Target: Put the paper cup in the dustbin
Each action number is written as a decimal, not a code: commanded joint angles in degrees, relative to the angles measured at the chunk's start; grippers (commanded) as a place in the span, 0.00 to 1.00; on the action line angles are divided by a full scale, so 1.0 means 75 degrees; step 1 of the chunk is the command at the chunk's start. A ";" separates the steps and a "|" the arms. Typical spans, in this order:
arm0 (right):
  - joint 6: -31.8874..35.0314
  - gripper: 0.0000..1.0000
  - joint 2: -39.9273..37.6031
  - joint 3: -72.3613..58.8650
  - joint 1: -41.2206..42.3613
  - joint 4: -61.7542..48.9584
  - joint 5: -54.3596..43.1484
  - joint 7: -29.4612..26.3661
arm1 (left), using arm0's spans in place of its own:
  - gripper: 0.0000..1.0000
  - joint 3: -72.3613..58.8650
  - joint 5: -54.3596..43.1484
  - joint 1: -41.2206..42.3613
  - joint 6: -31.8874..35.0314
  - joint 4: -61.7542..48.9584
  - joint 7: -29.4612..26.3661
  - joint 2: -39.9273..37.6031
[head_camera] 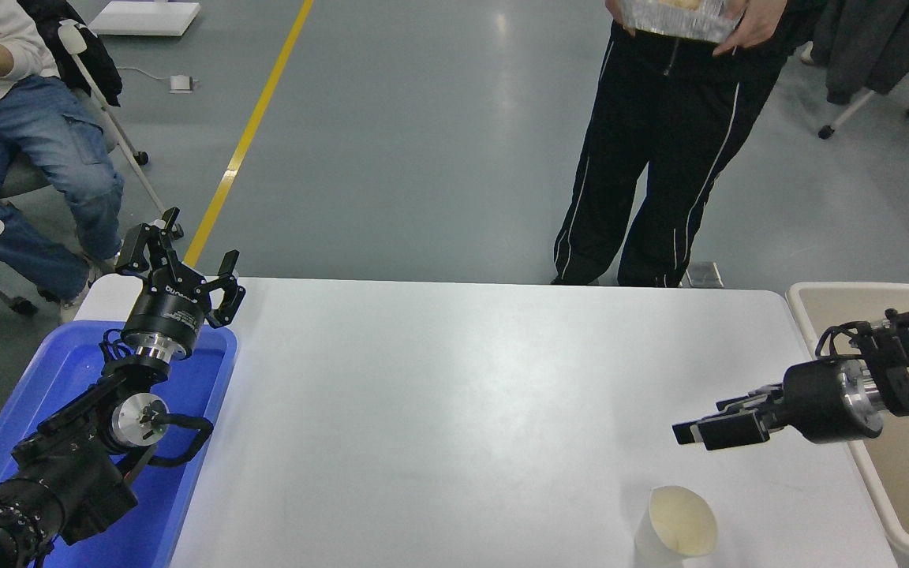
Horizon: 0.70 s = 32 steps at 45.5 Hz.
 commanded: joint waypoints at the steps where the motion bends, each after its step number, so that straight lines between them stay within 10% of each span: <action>1: -0.0449 0.99 0.0012 -0.0130 -0.0686 0.0040 -0.0199 -0.0004 | 1.00 -0.0004 -0.0001 0.0000 0.0000 0.0011 0.0000 0.0000; 32: -0.1410 0.99 0.1136 -0.0094 -0.1635 -0.1494 0.0410 -0.0015 | 1.00 -0.0004 -0.0001 0.0000 0.0000 -0.0001 0.0000 0.0000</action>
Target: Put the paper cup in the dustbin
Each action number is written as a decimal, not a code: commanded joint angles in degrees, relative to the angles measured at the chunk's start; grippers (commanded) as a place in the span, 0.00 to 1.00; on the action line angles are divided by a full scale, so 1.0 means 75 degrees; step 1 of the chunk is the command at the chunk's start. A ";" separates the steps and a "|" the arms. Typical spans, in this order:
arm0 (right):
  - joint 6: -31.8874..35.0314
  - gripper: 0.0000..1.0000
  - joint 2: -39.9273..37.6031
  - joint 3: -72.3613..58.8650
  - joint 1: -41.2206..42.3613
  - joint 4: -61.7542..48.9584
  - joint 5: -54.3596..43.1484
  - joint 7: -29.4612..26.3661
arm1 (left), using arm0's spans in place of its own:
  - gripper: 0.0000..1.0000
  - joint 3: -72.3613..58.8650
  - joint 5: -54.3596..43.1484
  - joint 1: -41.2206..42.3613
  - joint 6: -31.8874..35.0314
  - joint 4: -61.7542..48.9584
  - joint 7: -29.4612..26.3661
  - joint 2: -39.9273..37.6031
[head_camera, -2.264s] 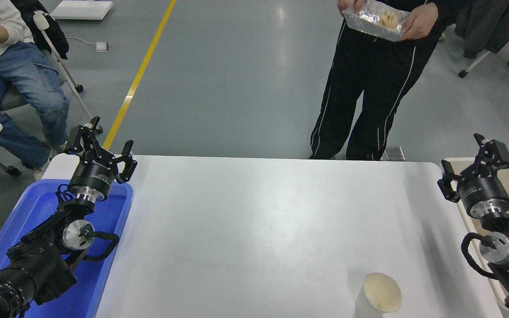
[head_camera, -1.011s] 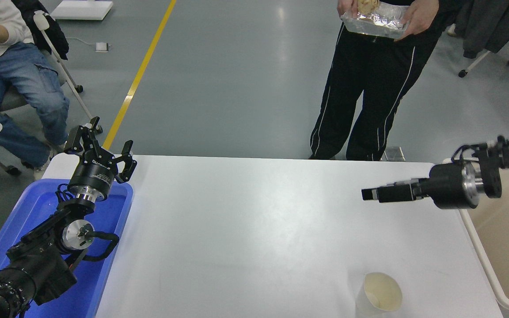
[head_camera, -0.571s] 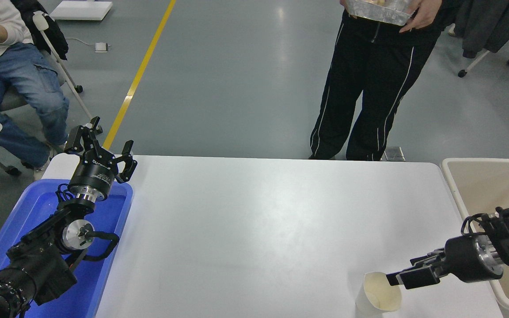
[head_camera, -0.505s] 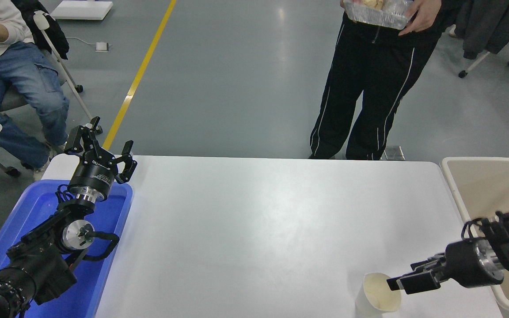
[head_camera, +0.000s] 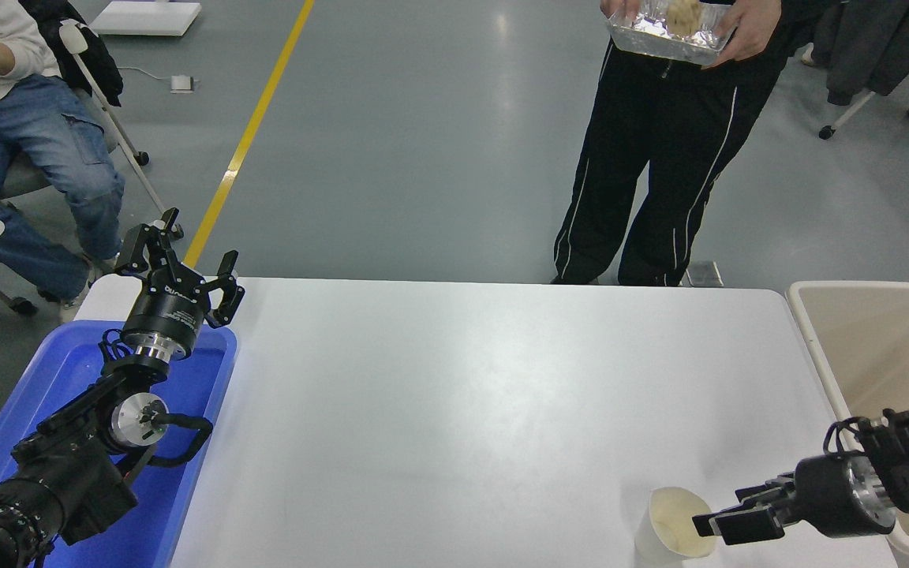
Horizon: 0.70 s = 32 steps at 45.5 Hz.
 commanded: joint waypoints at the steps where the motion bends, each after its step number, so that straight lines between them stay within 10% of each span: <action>1: -0.0473 0.99 0.0651 -0.0001 -0.0583 -0.0752 0.0272 0.0001 | 1.00 -0.0004 -0.0001 0.0000 0.0000 -0.0003 0.0000 0.0000; 15: -0.1060 0.78 0.1215 -0.0048 -0.0783 -0.1503 0.0448 0.0048 | 1.00 0.0007 -0.0001 0.0000 0.0000 -0.0003 0.0000 0.0000; 24: -0.0990 0.00 0.1238 -0.0329 -0.0713 -0.1514 0.0425 0.0072 | 1.00 -0.0004 -0.0001 0.0000 0.0000 0.0009 0.0000 0.0000; 32: -0.0989 0.00 0.1250 -0.0447 -0.0713 -0.1550 0.0448 0.0083 | 1.00 -0.0004 -0.0001 0.0000 0.0000 -0.0003 0.0000 0.0000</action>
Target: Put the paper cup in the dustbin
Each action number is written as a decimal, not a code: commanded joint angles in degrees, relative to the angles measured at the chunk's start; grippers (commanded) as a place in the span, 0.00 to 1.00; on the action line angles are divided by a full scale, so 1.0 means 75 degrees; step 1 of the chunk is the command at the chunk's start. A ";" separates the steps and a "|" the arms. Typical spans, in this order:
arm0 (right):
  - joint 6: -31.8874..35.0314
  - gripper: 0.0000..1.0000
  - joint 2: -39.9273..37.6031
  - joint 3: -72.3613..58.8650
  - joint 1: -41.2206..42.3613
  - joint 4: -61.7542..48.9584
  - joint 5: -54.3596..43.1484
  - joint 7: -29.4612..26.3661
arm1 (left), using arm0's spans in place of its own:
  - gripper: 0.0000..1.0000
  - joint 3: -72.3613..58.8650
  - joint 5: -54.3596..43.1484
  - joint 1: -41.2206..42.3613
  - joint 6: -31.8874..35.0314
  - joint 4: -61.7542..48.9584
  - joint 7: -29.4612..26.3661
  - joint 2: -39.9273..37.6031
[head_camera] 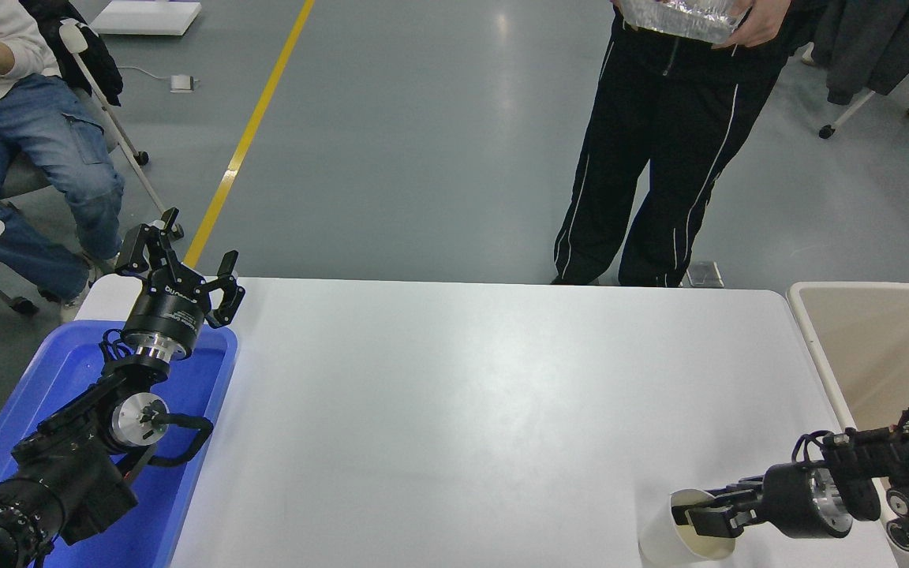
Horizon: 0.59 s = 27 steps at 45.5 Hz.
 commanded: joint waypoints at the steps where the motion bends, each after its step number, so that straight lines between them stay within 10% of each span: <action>1: -0.0050 0.00 0.0079 -0.0175 -0.0014 -0.0113 0.0035 0.0025 | 1.00 0.0007 0.0000 0.0000 0.0000 -0.0003 0.0000 0.0000; 27: -0.0038 0.00 -0.0518 0.1301 0.0232 0.0694 0.0784 0.0681 | 1.00 -0.0005 0.0000 0.0000 0.0000 -0.0003 0.0000 0.0000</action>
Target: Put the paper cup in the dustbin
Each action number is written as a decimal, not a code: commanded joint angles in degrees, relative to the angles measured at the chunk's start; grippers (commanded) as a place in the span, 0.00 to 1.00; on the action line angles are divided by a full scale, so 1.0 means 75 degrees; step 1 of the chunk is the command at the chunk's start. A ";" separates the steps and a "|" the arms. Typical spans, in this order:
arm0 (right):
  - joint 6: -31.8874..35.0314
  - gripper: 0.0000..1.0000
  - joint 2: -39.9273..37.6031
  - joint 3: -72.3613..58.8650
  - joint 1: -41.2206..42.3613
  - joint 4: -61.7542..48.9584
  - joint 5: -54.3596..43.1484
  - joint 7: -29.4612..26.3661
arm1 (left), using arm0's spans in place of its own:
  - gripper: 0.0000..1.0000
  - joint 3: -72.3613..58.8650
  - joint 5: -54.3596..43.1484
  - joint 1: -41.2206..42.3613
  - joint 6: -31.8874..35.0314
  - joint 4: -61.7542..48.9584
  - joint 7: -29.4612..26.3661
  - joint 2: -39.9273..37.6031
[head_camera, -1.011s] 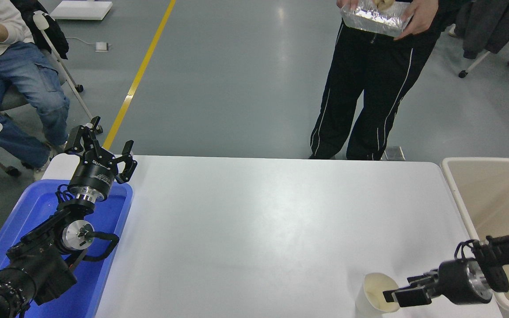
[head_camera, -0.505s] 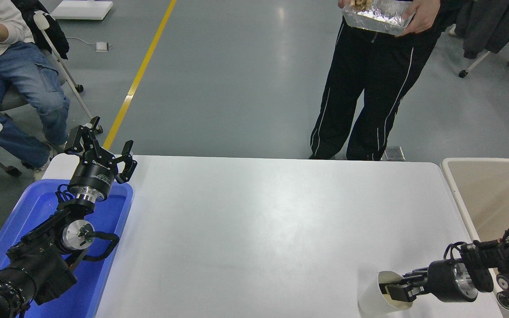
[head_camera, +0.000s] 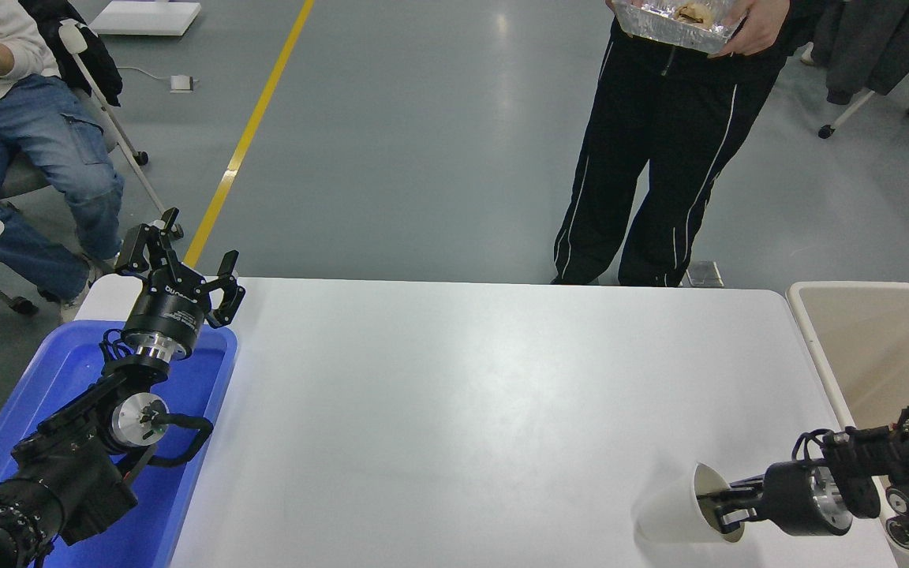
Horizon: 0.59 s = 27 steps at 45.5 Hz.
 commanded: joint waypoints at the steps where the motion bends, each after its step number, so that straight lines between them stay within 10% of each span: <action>1: 0.0043 0.00 -0.0461 0.0963 0.0187 0.0729 0.0683 0.0397 | 1.00 0.0004 0.0000 0.0000 0.0000 0.0000 0.0000 0.0000; 27: 0.2316 0.00 -0.2419 0.3377 0.1372 0.2278 0.3519 0.0491 | 1.00 -0.0008 0.0000 0.0000 0.0000 0.0000 0.0000 0.0000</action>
